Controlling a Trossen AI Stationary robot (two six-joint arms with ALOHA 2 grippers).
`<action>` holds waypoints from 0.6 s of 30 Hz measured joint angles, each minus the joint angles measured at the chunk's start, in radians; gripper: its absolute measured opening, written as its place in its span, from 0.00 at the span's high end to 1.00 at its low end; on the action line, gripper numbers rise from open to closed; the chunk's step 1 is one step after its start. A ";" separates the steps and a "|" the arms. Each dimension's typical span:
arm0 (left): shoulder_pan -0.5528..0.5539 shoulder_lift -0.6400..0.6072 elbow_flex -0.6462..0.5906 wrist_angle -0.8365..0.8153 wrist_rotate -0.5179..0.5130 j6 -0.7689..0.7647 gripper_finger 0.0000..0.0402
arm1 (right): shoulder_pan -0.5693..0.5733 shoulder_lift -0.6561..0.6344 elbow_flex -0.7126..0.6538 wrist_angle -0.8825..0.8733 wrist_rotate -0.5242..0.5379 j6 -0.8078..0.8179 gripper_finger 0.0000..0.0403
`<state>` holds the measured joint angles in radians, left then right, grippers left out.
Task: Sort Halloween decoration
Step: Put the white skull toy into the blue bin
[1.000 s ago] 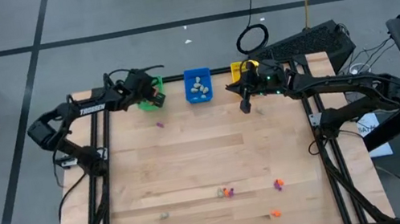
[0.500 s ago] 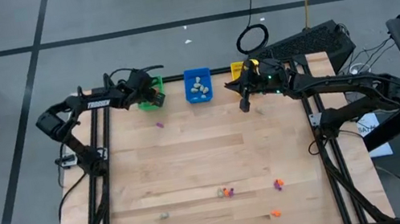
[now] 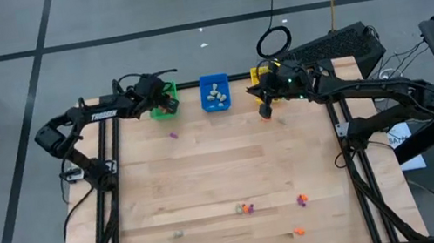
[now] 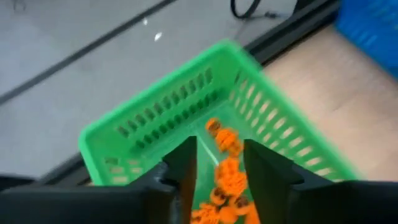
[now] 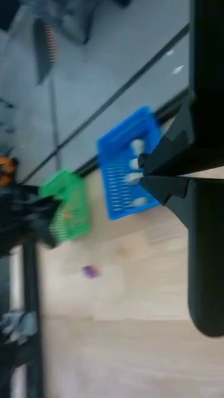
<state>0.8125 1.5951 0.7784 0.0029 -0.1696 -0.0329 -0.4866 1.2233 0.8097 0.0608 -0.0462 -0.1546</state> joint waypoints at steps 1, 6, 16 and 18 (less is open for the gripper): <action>-0.009 -0.012 0.000 0.006 -0.001 0.013 0.71 | 0.000 -0.008 0.000 -0.030 0.015 -0.001 1.00; -0.087 -0.065 0.000 0.029 -0.003 0.039 0.86 | 0.005 -0.074 0.000 -0.286 0.076 0.033 0.96; -0.264 -0.088 0.000 0.200 -0.008 0.039 0.99 | 0.051 -0.125 -0.015 -0.694 0.129 0.270 0.72; -0.283 -0.090 0.000 0.251 0.002 0.040 0.99 | 0.054 -0.110 -0.039 -0.687 0.128 0.295 0.67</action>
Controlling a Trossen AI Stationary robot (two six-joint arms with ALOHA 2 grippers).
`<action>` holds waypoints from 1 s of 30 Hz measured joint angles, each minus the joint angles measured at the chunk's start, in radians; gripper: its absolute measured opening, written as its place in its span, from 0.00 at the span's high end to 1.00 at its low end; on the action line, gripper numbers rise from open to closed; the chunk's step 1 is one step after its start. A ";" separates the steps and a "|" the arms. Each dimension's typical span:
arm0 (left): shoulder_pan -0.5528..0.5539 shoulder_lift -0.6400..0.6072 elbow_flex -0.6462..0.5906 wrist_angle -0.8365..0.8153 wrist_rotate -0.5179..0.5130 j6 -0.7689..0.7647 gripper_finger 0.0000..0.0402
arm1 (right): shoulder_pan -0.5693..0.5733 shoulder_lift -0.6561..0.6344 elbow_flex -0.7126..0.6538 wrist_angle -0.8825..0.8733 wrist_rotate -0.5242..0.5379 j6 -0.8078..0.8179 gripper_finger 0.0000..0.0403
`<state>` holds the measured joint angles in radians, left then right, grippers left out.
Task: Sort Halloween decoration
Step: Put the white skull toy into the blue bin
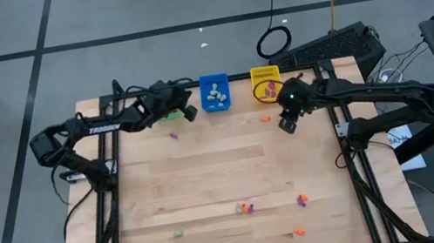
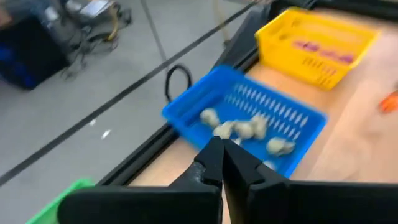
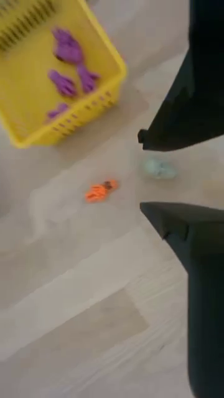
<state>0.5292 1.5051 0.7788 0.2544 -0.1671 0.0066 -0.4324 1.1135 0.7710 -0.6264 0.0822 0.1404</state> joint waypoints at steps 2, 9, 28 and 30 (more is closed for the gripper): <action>-0.015 0.000 0.000 0.036 0.024 0.001 0.99 | 0.000 0.019 -0.030 0.021 0.000 0.007 0.62; -0.058 0.001 0.000 0.101 0.090 0.026 0.99 | -0.007 0.105 -0.110 0.119 0.004 0.031 0.52; -0.164 0.001 -0.335 0.610 0.169 -0.046 0.99 | -0.016 0.278 -0.122 0.224 0.079 0.021 0.55; -0.171 0.001 -0.344 0.611 0.172 -0.047 0.99 | -0.016 0.290 -0.122 0.243 0.062 0.023 0.55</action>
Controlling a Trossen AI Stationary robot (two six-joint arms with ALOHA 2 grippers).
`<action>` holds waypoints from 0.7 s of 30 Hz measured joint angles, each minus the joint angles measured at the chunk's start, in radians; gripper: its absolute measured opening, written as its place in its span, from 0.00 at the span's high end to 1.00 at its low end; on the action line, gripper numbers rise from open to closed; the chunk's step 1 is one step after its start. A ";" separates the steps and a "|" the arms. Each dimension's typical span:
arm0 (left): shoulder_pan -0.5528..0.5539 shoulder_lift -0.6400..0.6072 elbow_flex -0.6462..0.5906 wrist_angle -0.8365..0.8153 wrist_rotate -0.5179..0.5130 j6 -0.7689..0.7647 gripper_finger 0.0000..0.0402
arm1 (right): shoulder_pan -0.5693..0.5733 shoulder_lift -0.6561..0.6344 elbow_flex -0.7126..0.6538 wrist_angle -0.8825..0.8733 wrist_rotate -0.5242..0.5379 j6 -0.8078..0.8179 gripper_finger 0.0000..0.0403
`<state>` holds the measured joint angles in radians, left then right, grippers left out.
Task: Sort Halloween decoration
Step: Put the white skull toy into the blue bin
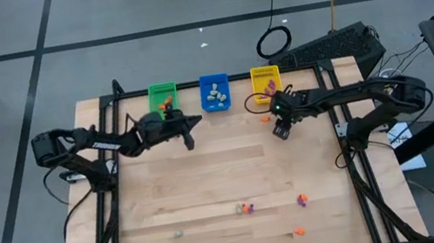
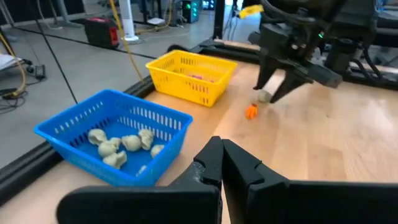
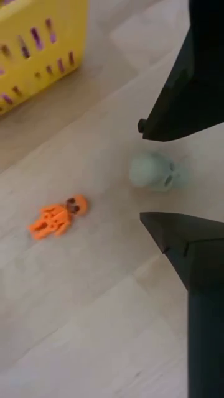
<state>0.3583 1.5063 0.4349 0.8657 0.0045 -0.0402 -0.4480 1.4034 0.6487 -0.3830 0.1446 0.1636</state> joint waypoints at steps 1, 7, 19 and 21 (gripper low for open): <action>-0.002 0.000 -0.004 -0.001 0.001 0.000 0.99 | 0.000 0.007 0.000 0.007 -0.012 0.002 0.55; -0.016 0.000 -0.021 0.000 0.002 -0.004 0.99 | -0.004 0.060 0.003 0.027 -0.019 0.009 0.60; -0.066 0.000 -0.030 0.000 0.000 -0.005 0.99 | -0.003 0.071 0.003 0.039 -0.019 -0.013 0.86; -0.066 0.000 -0.030 0.000 -0.002 -0.005 0.99 | -0.003 0.066 0.006 0.036 -0.020 -0.018 0.86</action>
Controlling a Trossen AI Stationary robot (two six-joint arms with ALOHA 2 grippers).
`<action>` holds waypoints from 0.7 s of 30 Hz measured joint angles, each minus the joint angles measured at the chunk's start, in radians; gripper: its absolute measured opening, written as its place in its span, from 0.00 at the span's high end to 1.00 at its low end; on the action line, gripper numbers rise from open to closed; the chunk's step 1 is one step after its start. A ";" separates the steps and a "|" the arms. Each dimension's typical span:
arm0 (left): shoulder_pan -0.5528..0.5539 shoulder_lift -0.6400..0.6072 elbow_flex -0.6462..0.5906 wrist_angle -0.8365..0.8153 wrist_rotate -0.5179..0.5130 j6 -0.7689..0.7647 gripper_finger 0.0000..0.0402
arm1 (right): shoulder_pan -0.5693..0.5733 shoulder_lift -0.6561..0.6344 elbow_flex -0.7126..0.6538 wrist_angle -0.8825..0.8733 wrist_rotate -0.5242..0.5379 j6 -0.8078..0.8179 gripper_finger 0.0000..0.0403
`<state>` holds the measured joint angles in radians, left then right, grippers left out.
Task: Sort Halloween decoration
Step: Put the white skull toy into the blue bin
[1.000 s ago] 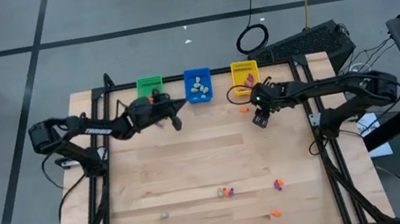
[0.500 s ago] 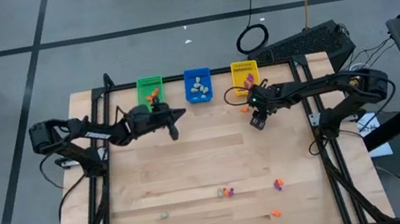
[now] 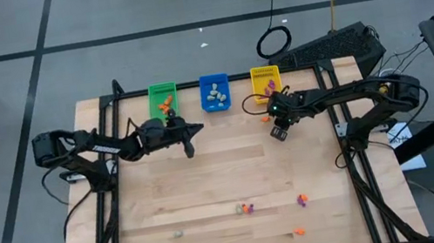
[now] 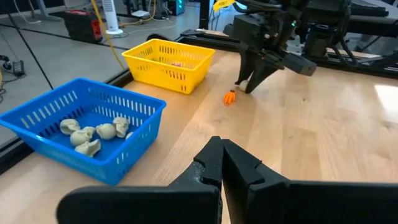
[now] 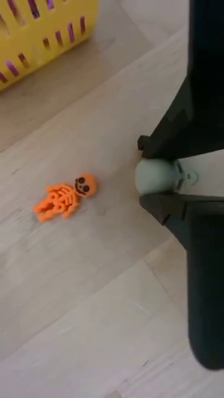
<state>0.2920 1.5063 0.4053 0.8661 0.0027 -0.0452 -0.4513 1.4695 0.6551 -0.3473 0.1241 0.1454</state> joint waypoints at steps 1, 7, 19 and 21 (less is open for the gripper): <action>0.000 0.000 0.000 0.000 0.000 0.000 0.99 | 0.000 -0.003 0.005 -0.004 -0.010 -0.002 0.86; 0.000 0.000 0.000 0.000 -0.007 0.000 0.99 | 0.031 -0.036 0.051 -0.030 -0.055 -0.015 0.85; 0.000 0.000 0.000 0.009 -0.022 -0.002 0.99 | 0.112 -0.008 0.224 0.094 -0.100 0.006 0.85; -0.001 0.000 0.000 0.010 -0.022 -0.002 0.99 | 0.113 0.032 0.288 0.098 -0.100 -0.011 0.85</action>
<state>0.2913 1.5063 0.4053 0.8765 -0.0193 -0.0471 -0.3386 1.5014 0.9430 -0.2491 0.0242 0.1344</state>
